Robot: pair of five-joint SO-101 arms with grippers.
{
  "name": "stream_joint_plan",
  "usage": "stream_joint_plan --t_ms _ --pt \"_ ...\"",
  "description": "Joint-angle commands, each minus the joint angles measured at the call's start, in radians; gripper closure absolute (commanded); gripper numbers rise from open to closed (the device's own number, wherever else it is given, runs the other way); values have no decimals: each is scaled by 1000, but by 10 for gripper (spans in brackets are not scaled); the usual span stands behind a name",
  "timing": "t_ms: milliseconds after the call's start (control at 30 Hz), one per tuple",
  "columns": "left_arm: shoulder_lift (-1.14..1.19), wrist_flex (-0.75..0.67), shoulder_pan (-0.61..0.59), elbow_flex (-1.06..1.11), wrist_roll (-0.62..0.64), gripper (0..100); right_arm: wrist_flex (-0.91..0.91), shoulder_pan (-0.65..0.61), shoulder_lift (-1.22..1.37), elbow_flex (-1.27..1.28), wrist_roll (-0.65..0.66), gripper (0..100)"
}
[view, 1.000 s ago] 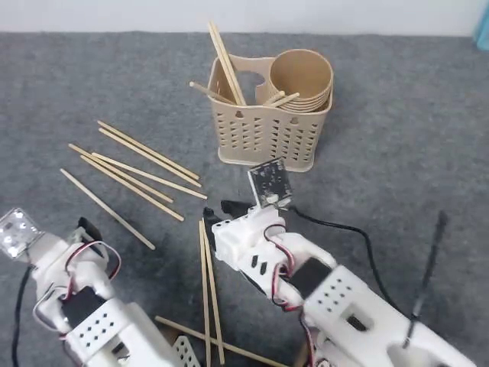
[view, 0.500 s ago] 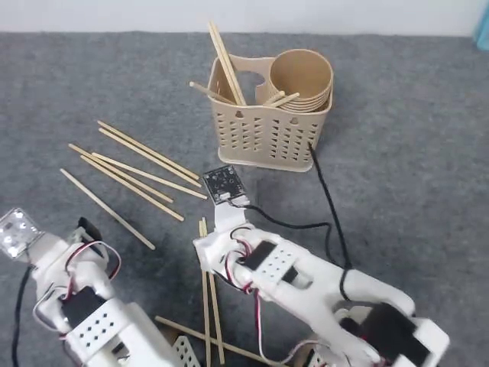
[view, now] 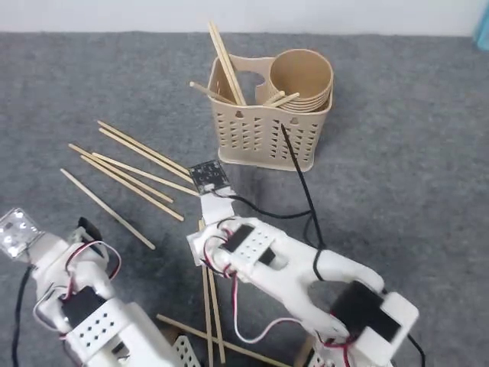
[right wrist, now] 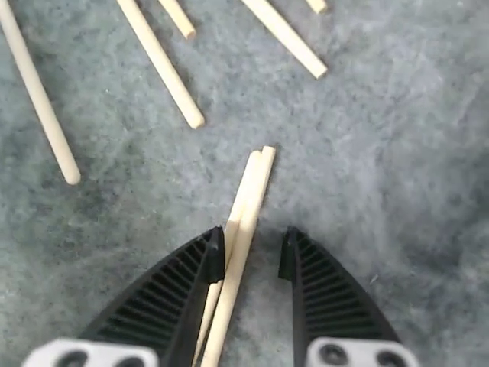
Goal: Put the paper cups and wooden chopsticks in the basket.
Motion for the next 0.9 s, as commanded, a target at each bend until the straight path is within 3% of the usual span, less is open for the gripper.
stream_joint_plan --t_ms 0,333,467,633,867 --pt "-17 -3 8 -10 -12 769 25 15 27 -72 -6 876" --pt "-17 -3 8 -10 -12 769 27 50 27 -74 43 876" --pt "-17 -3 8 -10 -12 769 130 79 27 -110 43 879" --pt "-17 -3 8 -10 -12 769 208 65 28 -157 43 996" --pt "-17 -3 8 -10 -12 769 205 62 36 -158 44 964"
